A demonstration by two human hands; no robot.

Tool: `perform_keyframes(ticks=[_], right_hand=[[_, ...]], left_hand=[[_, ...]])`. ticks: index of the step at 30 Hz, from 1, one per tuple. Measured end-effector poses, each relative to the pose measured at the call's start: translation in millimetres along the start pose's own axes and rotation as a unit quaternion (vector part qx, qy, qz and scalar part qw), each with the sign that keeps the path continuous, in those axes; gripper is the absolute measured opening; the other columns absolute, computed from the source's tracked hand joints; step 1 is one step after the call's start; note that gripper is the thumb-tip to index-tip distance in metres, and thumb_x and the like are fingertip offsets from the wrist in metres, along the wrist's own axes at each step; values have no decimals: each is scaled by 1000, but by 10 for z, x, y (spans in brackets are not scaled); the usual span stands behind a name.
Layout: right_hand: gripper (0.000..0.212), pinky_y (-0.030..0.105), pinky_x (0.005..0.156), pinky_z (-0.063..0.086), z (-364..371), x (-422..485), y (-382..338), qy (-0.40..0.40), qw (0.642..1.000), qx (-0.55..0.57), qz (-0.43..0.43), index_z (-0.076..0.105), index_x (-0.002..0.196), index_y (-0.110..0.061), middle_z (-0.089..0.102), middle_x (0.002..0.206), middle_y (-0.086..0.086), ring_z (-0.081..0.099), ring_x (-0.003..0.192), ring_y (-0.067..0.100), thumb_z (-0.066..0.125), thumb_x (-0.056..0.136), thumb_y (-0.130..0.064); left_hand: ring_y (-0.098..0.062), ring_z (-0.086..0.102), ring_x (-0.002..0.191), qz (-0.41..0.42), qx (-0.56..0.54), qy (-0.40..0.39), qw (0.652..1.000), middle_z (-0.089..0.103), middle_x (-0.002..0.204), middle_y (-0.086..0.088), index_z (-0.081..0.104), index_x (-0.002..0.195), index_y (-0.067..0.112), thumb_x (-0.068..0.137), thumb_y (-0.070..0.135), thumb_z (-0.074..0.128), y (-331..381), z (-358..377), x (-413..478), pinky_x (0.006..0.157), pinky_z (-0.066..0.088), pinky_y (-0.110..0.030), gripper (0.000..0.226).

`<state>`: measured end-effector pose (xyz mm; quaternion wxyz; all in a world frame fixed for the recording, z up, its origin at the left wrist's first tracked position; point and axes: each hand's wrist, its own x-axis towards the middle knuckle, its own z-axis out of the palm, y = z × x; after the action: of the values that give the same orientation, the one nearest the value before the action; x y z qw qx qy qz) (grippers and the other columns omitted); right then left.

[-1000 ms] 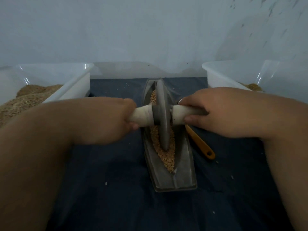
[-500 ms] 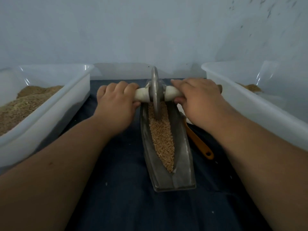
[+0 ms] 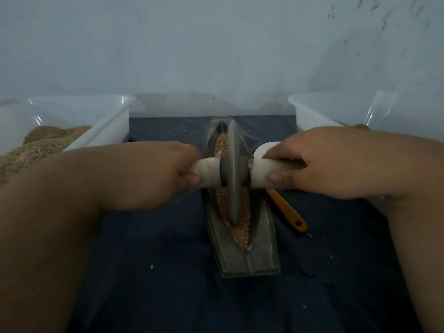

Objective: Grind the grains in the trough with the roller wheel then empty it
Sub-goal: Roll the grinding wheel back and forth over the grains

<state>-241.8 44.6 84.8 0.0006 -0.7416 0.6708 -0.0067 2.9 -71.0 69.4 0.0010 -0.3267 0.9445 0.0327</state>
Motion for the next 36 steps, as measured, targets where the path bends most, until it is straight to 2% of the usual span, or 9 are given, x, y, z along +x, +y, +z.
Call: perform_keyframes(ticks=[5, 11, 14, 16, 20, 23, 29, 32, 36], right_hand=[[37, 19, 64, 40, 16, 44, -12, -18, 999, 48, 2, 58, 109, -45, 62, 87, -17, 54, 82, -3, 38, 83, -64], [27, 41, 81, 48, 517, 513, 176, 208, 975, 14, 78, 60, 120, -32, 63, 102, -1, 58, 92, 21, 47, 98, -40], [26, 43, 93, 41, 634, 666, 219, 301, 950, -5, 85, 63, 118, -26, 66, 105, 2, 59, 97, 27, 52, 96, -35], [30, 45, 101, 35, 664, 701, 228, 321, 943, 0, 87, 62, 122, -23, 67, 112, 3, 58, 103, 28, 54, 96, -34], [32, 40, 87, 44, 604, 611, 196, 277, 957, 31, 85, 60, 123, -27, 62, 113, 2, 54, 104, 24, 56, 94, -39], [33, 37, 81, 45, 405, 429, 123, 193, 979, 13, 69, 60, 120, -30, 56, 106, -3, 53, 97, 18, 59, 91, -45], [46, 28, 68, 47, -82, -90, -44, -33, 999, -29, 22, 59, 101, -42, 61, 92, -16, 58, 82, 4, 39, 70, -69], [42, 30, 72, 49, -124, -137, -82, -52, 998, -19, 27, 59, 96, -41, 62, 89, -15, 58, 79, 3, 43, 69, -69], [13, 26, 59, 38, 62, 69, -27, -13, 999, 1, 49, 55, 81, -36, 59, 85, -8, 55, 76, 7, 60, 89, -45]], left_hand=[[-3, 53, 80, -10, -14, -33, 999, 55, 87, 12, 50, 95, 35, 84, 53, 39, -12, -19, 25, 72, 41, -25, 24], [-29, 55, 107, -68, 97, 235, 965, 63, 113, -2, 55, 122, 30, 95, 45, 35, -118, 308, 391, 102, 33, -46, 37], [-33, 45, 123, -101, 67, 301, 946, 56, 129, -7, 49, 137, 19, 98, 40, 40, -138, 471, 495, 117, 7, -52, 45], [-35, 45, 121, -95, 75, 317, 941, 56, 128, -8, 49, 136, 16, 98, 38, 41, -150, 526, 522, 117, 8, -54, 45], [-33, 49, 112, -101, 87, 266, 955, 57, 119, -6, 52, 127, 21, 97, 44, 39, -134, 416, 460, 101, 31, -48, 40], [-25, 53, 94, -64, 73, 177, 980, 51, 92, 4, 49, 96, 29, 90, 52, 34, -100, 221, 311, 80, 41, -40, 29], [-2, 55, 78, -17, 30, -19, 999, 59, 86, 13, 58, 93, 39, 71, 69, 39, -2, -182, -91, 75, 46, -29, 42], [2, 55, 80, -15, -9, -21, 1000, 59, 87, 18, 58, 94, 45, 67, 71, 42, 17, -224, -138, 72, 42, -23, 40], [-4, 56, 80, -16, 3, 46, 999, 60, 85, 12, 60, 96, 39, 79, 64, 42, -44, -71, 77, 77, 47, -37, 35]])
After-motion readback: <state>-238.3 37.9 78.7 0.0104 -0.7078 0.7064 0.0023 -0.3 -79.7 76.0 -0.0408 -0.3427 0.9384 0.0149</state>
